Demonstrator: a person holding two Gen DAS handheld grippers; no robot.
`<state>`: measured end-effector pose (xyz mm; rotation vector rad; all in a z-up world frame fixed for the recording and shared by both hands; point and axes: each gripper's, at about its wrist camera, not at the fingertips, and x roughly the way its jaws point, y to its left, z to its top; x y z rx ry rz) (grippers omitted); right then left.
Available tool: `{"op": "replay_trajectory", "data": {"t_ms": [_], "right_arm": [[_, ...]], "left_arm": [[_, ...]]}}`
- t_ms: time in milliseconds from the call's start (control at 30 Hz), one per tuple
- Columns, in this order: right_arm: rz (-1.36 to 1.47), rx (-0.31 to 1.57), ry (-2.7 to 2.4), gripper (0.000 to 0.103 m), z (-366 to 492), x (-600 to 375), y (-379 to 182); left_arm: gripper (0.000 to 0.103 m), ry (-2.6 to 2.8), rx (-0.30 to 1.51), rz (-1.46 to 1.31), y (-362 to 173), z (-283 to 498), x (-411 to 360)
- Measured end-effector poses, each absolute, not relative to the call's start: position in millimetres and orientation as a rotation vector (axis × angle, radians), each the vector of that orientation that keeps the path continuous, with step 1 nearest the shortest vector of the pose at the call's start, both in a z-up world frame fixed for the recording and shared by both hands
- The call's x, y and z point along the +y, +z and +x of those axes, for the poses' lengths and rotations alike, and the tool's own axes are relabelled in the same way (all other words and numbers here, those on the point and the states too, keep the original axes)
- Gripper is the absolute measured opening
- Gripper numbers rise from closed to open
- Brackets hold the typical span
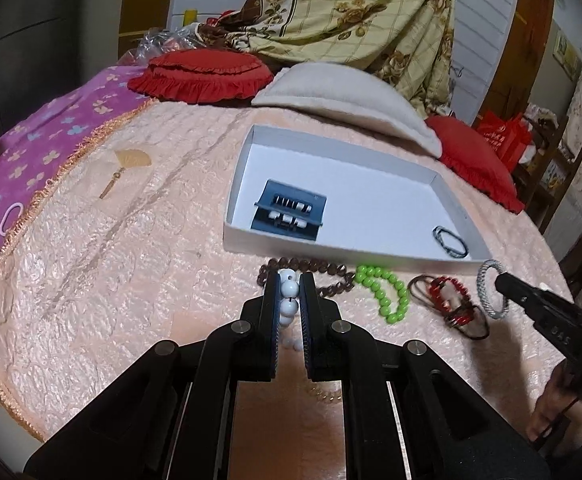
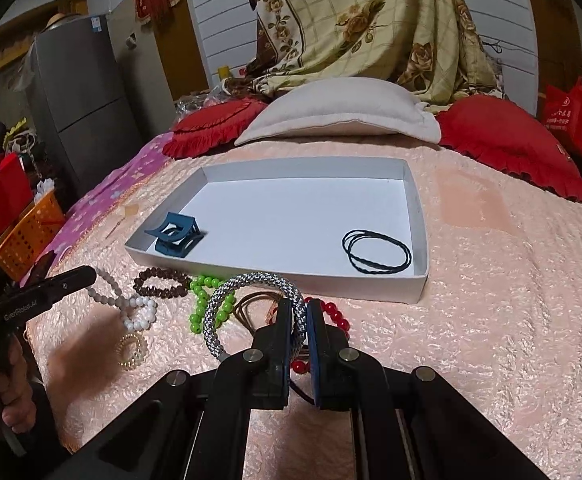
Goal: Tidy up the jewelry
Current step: 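Carry the pearl bracelet and the grey bangle over the white box, then open the left gripper releasing the pearl bracelet while the right gripper releases the bangle into the box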
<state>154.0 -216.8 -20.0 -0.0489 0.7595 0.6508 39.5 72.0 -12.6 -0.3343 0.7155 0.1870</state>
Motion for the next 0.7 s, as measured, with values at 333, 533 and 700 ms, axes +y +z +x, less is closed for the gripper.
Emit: {"op": "replay_trajectory", "data": {"t_ms": [333,533,700], "right_arm": [[0.003,0.732,0.601,0.007,191.3,-212.2,-11.1],[-0.013,0.726,0.583,0.007,218.6,-193.3,-2.8],[0.003,0.745,0.565,0.007,241.9,-189.3,-9.2]], "left_arm": [[0.008,0.064,0.678,-0.386,26.3,51.5,67.6],[0.008,0.005,0.652,-0.382,59.0,72.5,58.6],[0.008,-0.021,0.637,-0.346,83.6,97.9,48.0]]}}
